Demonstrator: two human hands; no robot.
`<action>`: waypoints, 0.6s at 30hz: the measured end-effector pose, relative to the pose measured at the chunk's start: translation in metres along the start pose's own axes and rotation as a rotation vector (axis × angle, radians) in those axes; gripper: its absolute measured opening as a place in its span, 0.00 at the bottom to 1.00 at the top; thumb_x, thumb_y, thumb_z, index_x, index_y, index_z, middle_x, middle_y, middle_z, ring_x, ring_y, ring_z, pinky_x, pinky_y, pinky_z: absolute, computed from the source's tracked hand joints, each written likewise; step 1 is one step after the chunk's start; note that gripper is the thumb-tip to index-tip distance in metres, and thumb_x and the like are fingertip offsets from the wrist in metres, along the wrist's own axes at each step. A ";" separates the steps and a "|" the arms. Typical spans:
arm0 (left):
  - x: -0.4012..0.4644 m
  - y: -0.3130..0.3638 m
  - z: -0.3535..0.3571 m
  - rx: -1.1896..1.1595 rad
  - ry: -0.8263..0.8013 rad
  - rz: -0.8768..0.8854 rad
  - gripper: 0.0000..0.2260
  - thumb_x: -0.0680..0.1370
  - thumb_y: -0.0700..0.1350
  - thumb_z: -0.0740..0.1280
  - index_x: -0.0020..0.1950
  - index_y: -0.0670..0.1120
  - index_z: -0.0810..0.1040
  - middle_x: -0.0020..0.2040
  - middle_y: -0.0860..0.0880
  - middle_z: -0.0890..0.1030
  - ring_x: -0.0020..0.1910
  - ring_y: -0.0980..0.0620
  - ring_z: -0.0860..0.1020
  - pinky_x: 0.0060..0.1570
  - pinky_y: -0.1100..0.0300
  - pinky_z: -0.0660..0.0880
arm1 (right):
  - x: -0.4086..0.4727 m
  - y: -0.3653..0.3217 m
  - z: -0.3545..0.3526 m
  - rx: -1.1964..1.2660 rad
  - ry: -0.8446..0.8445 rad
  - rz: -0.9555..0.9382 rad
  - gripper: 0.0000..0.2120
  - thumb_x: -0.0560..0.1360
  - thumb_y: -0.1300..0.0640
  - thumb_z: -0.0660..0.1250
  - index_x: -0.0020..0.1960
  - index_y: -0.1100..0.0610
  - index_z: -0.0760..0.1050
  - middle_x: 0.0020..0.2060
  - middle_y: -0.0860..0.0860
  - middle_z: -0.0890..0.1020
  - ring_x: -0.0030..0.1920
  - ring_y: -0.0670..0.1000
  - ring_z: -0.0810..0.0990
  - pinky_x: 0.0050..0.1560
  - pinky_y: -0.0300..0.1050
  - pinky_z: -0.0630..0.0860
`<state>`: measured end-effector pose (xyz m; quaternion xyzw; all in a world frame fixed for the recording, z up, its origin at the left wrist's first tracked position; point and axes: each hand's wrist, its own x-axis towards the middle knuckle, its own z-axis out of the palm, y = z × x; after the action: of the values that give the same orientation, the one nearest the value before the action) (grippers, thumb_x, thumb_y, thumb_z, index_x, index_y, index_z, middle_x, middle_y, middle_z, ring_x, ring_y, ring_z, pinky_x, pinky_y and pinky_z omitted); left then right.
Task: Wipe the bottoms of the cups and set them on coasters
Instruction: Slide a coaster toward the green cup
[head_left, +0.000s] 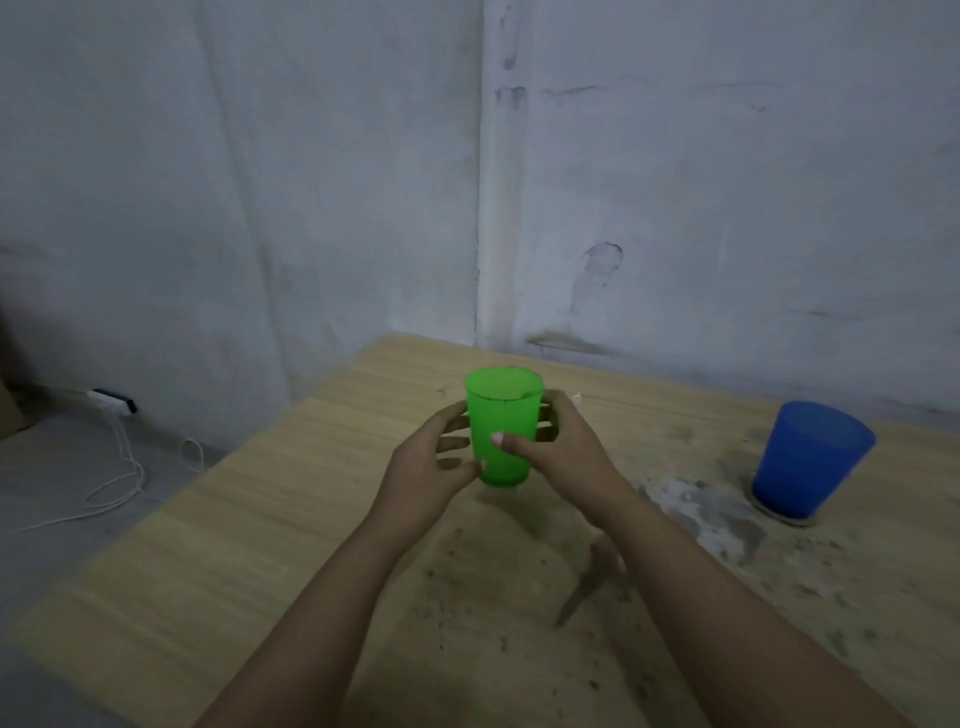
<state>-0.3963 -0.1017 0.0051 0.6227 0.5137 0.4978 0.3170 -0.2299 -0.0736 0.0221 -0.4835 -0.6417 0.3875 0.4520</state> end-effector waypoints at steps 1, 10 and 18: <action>0.007 0.002 0.010 0.030 -0.023 0.010 0.28 0.71 0.35 0.73 0.68 0.51 0.69 0.61 0.48 0.78 0.56 0.54 0.78 0.50 0.66 0.75 | 0.002 0.003 -0.012 -0.001 0.029 0.006 0.26 0.65 0.53 0.77 0.58 0.52 0.69 0.53 0.51 0.78 0.52 0.52 0.79 0.51 0.54 0.79; 0.025 -0.019 0.062 0.552 -0.204 -0.087 0.43 0.68 0.60 0.73 0.76 0.46 0.59 0.75 0.47 0.63 0.74 0.48 0.60 0.71 0.56 0.61 | 0.024 0.032 -0.069 -0.032 0.181 0.052 0.29 0.65 0.51 0.76 0.62 0.54 0.68 0.56 0.53 0.78 0.52 0.54 0.79 0.50 0.58 0.80; 0.034 -0.034 0.073 0.787 -0.335 -0.084 0.44 0.70 0.68 0.64 0.77 0.44 0.55 0.78 0.45 0.55 0.78 0.47 0.50 0.74 0.51 0.50 | 0.042 0.055 -0.063 -0.043 0.132 0.059 0.28 0.64 0.51 0.77 0.59 0.51 0.68 0.57 0.52 0.78 0.53 0.54 0.79 0.52 0.57 0.79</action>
<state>-0.3391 -0.0517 -0.0384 0.7469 0.6308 0.1428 0.1544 -0.1598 -0.0166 -0.0023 -0.5364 -0.6042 0.3537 0.4713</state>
